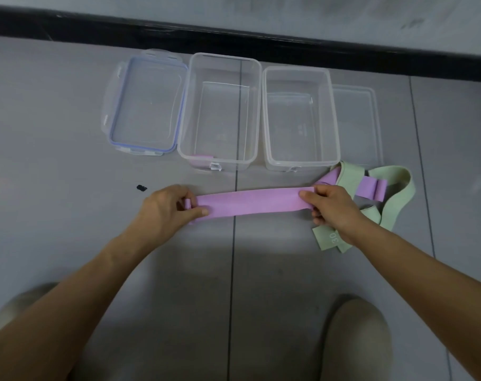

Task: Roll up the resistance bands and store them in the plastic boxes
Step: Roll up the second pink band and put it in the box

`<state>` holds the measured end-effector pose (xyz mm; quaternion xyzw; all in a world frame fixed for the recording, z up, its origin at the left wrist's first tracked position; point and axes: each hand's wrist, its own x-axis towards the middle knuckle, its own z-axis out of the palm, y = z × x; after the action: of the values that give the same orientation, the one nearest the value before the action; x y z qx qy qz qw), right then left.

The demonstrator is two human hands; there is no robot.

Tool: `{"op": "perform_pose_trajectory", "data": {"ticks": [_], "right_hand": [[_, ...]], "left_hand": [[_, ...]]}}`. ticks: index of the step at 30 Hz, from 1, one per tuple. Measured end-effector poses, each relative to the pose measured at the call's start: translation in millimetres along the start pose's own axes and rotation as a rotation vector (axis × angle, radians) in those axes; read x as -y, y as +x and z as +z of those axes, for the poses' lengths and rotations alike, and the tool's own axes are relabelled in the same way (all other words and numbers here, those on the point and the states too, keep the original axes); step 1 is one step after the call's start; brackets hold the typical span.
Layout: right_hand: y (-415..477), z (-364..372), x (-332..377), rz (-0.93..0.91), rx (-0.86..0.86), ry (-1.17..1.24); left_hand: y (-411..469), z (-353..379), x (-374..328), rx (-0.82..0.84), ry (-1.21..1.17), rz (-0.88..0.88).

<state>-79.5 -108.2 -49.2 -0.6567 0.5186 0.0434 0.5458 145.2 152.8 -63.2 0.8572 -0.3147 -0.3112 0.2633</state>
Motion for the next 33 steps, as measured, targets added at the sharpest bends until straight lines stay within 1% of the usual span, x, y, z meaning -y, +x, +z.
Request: {"op": "perform_pose_trajectory", "data": {"ticks": [4, 10, 12, 14, 16, 19, 23, 26, 28, 30, 33], "right_hand": [[-2.0, -2.0, 0.4, 0.008, -0.014, 0.025], [-2.9, 1.4, 3.7, 0.042, 0.028, 0.179], [1.7, 5.2, 4.8, 0.049, 0.017, 0.206], [8.8, 9.0, 4.3, 0.057, -0.006, 0.212], [15.9, 13.0, 4.5, 0.064, -0.030, 0.171], [22.7, 21.6, 10.3, 0.047, -0.061, 0.115], [29.1, 40.1, 20.7, 0.008, -0.070, 0.086], [34.1, 60.2, 23.8, -0.001, -0.063, 0.125], [34.0, 76.2, 27.1, -0.006, -0.057, 0.143], [33.8, 91.9, 29.4, 0.006, -0.063, 0.163], [35.2, 105.5, 28.2, -0.041, -0.120, 0.128]], "left_hand": [[0.7, 1.1, 3.8, -0.099, 0.001, -0.035], [-7.4, 0.4, 19.2, -0.084, -0.229, -0.100], [-14.7, 1.5, 23.2, -0.080, -0.310, -0.148], [-28.3, 6.0, 27.3, -0.065, -0.330, -0.185], [-44.8, 13.9, 31.8, -0.015, -0.298, -0.207], [-71.2, 26.5, 35.4, 0.106, -0.264, -0.215], [-104.1, 43.6, 31.4, 0.207, -0.195, -0.226], [-128.7, 64.6, 17.9, 0.315, -0.160, -0.318], [-143.1, 81.1, 2.8, 0.384, -0.187, -0.344], [-152.5, 98.9, -10.9, 0.430, -0.275, -0.368], [-155.0, 119.6, -27.1, 0.426, -0.399, -0.413]]}}
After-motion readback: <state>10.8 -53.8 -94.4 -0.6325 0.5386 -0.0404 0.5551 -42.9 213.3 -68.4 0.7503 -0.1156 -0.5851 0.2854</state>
